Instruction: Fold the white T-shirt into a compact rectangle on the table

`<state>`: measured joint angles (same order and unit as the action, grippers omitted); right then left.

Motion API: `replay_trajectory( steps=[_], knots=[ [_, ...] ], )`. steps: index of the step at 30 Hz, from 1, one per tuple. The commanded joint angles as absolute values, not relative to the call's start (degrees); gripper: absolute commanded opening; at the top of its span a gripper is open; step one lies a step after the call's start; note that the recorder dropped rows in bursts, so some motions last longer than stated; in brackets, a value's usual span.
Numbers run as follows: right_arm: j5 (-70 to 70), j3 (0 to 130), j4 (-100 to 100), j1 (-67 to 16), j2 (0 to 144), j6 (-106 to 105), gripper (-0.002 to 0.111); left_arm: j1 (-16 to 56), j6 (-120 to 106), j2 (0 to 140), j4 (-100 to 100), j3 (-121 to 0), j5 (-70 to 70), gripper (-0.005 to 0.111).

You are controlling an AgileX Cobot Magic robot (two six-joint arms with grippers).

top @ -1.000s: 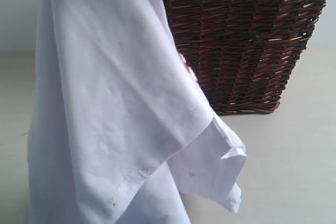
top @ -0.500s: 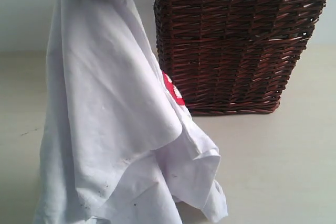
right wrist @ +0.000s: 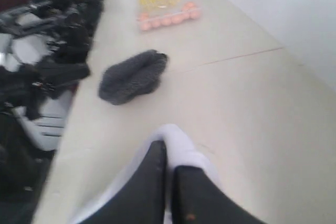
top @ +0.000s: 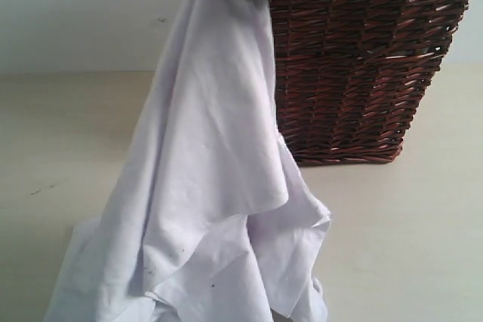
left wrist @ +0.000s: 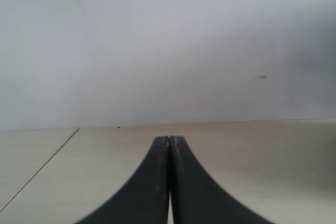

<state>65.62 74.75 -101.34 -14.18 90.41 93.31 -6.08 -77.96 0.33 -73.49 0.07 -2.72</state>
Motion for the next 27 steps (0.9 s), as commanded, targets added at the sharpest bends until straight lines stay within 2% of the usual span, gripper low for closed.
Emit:
replay_trajectory(
  steps=[1, 5, 17, 19, 22, 27],
  knots=[
    [51.85, 65.15, -99.95, -9.91, 83.57, 75.25, 0.000, -6.24, -77.76, 0.00, -73.93, 0.00, -2.89, 0.000],
    [50.50, 56.94, -99.95, -6.91, 78.55, 65.17, 0.000, -6.24, -77.76, 0.00, -73.93, 0.00, -2.89, 0.000],
    [48.81, 40.10, -99.95, -5.16, 73.32, 64.64, 0.002, -6.24, -77.76, 0.00, -73.93, 0.00, -2.89, 0.000],
    [45.83, 39.21, -99.95, -5.16, 73.32, 63.67, 0.008, -6.24, -77.76, 0.00, -73.93, 0.00, -2.89, 0.000],
    [39.67, 39.23, -99.95, -5.16, 73.32, 60.48, 0.023, -6.24, -77.76, 0.00, -73.93, 0.00, -2.89, 0.000],
    [30.87, 39.23, -99.95, -5.16, 73.04, 59.22, 0.054, -6.24, -77.76, 0.00, -73.93, 0.00, -2.89, 0.000]
  ],
)
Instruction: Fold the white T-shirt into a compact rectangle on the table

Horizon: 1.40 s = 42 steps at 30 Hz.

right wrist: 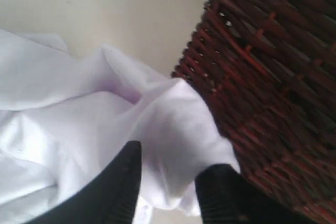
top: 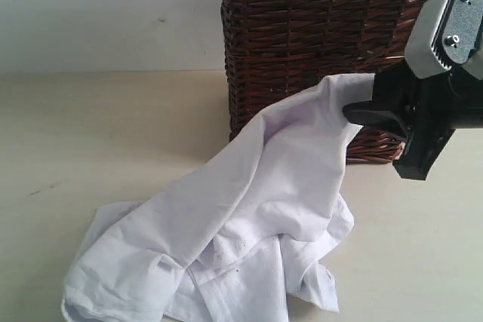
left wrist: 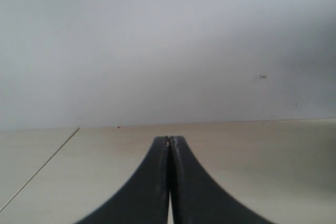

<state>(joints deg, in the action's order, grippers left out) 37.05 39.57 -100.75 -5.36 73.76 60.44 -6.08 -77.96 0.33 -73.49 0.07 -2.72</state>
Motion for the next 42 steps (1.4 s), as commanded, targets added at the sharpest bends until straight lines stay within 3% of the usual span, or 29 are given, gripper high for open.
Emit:
replay_trajectory(
  steps=[1, 5, 10, 15, 17, 25, 38, 42],
  knots=[
    [30.37, 39.23, -99.95, -5.16, 72.70, 59.40, 0.059, -6.24, -77.76, 0.00, -73.93, 0.00, -2.89, 0.000],
    [31.77, 39.23, -99.95, -5.32, 67.60, 59.87, 0.070, -6.24, -77.76, 0.00, -73.93, 0.00, -2.89, 0.000],
    [34.53, 39.23, -99.95, -5.32, 56.30, 61.00, 0.070, -6.24, -77.76, 0.00, -73.93, 0.00, -2.89, 0.000],
    [64.59, 37.62, -99.95, -5.46, 50.95, 73.95, 0.069, -6.24, -77.76, 0.00, -73.93, 0.00, -2.89, 0.000],
    [68.23, 34.74, -99.95, -7.00, 52.72, 76.04, 0.067, -6.24, -77.76, 0.00, -73.93, 0.00, -2.89, 0.000],
    [65.26, 26.49, -99.95, -16.69, 67.15, 68.14, 0.065, -6.24, -77.76, 0.00, -73.93, 0.00, -2.89, 0.000],
    [35.09, 26.18, -99.95, -33.14, 90.71, 49.55, 0.065, -6.24, -77.76, 0.00, -73.93, 0.00, -2.89, 0.000],
    [34.41, 26.18, -99.95, -34.86, 92.63, 42.25, 0.065, -6.24, -77.76, 0.00, -73.93, 0.00, -2.89, 0.000]
  ],
)
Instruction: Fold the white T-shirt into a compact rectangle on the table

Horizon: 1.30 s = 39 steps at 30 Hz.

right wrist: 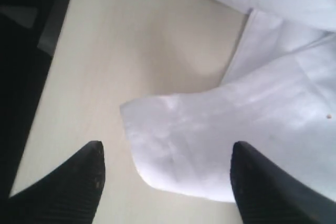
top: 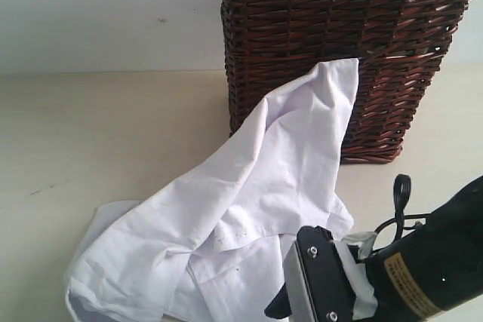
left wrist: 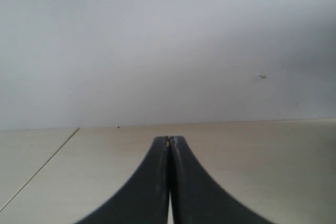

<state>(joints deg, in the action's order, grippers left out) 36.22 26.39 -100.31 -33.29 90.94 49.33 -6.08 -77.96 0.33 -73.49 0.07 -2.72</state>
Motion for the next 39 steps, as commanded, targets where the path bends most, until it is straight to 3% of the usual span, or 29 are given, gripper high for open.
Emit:
replay_trajectory(
  steps=[1, 9, 15, 22, 26, 30, 34, 39],
  knots=[
    [33.58, 26.18, -99.95, -35.31, 93.00, 41.12, 0.065, -6.24, -77.76, 0.00, -73.93, 0.00, -2.89, 0.000],
    [26.89, 26.29, -95.97, -37.35, 96.90, 36.11, 0.064, -6.24, -77.76, 0.00, -73.93, 0.00, -2.89, 0.000],
    [27.01, 27.59, -79.82, -37.35, 96.88, 33.03, 0.057, -6.24, -77.76, 0.00, -73.93, 0.00, -2.89, 0.000],
    [27.12, 29.02, -74.02, -37.35, 96.88, 32.61, 0.019, -6.24, -77.76, 0.00, -73.93, 0.00, -2.89, 0.000],
    [28.78, 29.02, -74.25, -37.35, 96.88, 34.76, 0.003, -6.24, -77.76, 0.00, -73.93, 0.00, -2.89, 0.000],
    [30.49, 29.02, -74.36, -37.35, 96.88, 37.74, 0.007, -6.24, -77.76, 0.00, -73.93, 0.00, -2.89, 0.000],
    [29.16, 29.02, -81.07, -37.35, 96.88, 44.17, 0.042, -6.24, -77.76, 0.00, -73.93, 0.00, -2.89, 0.000],
    [29.95, 29.02, -93.10, -37.35, 96.88, 53.21, 0.038, -6.24, -77.76, 0.00, -73.93, 0.00, -2.89, 0.000]
  ],
)
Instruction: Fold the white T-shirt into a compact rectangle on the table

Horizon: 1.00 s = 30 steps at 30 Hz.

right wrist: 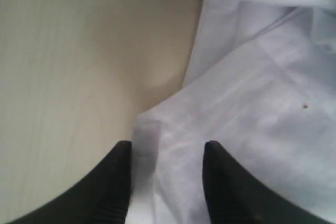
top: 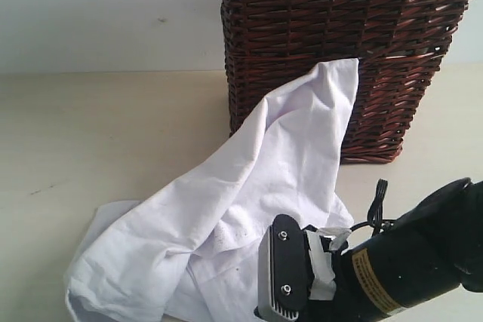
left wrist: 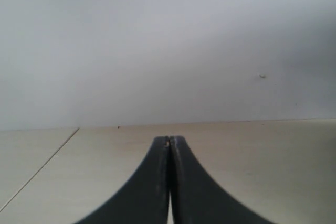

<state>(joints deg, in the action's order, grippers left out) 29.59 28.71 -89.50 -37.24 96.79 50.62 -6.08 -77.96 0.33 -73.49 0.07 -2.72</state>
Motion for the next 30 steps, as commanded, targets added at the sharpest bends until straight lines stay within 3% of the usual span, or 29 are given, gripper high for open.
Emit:
replay_trajectory(
  steps=[1, 3, 5, 9, 16, 20, 24, 30],
  knots=[
    [30.06, 29.02, -93.10, -37.35, 96.88, 53.10, 0.032, -6.24, -77.76, 0.00, -73.93, 0.00, -2.89, 0.000],
    [31.11, 29.02, -93.10, -37.35, 96.88, 52.62, 0.010, -6.24, -77.76, 0.00, -73.93, 0.00, -2.89, 0.000],
    [31.51, 29.02, -93.10, -37.35, 96.88, 52.62, 0.000, -6.24, -77.76, 0.00, -73.93, 0.00, -2.89, 0.000],
    [22.92, 29.02, -92.83, -37.35, 93.48, 52.76, 0.000, -6.24, -77.76, 0.00, -73.93, 0.00, -2.89, 0.000],
    [2.92, 29.02, -88.15, -37.21, 74.21, 54.44, 0.000, -6.24, -77.76, 0.00, -73.93, 0.00, -2.89, 0.000],
    [-7.72, 29.02, -88.15, -34.14, 71.96, 55.40, 0.000, -6.24, -77.76, 0.00, -73.93, 0.00, -2.89, 0.000],
    [-5.47, 29.02, -88.79, -27.93, 68.09, 50.90, 0.000, -6.24, -77.76, 0.00, -73.93, 0.00, -2.89, 0.000],
    [9.93, 29.02, -88.79, -21.93, 49.63, 49.11, 0.000, -6.24, -77.76, 0.00, -73.93, 0.00, -2.89, 0.000]
  ],
)
